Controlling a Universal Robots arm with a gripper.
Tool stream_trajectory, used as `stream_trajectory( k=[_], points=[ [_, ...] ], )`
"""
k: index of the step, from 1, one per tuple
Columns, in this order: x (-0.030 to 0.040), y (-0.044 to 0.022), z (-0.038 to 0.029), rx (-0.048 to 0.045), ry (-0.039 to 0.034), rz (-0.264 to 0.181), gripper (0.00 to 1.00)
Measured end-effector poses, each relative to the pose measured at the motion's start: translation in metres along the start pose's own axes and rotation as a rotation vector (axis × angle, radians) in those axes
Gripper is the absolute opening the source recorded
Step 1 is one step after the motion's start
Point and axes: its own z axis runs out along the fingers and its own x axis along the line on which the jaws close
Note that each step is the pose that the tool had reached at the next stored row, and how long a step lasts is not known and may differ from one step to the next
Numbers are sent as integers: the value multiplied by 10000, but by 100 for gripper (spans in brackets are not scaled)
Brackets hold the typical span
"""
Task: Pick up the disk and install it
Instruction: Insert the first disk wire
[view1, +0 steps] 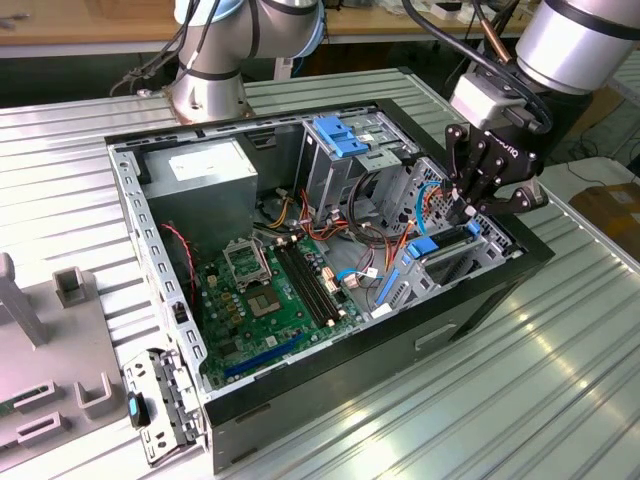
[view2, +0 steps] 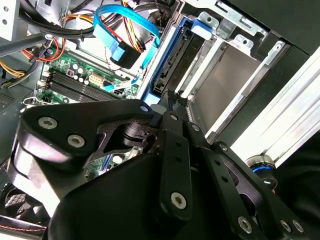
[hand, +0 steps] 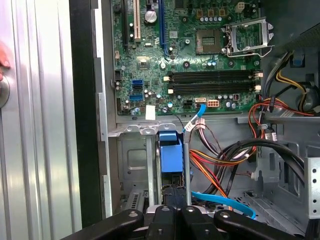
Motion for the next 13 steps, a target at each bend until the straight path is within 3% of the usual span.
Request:
stream_trajectory(
  k=[7, 13],
  points=[
    [-5, -85, 1, 0, -2, -273, 11],
    [-6, -108, 2, 0, -2, -411, 11]
  ],
)
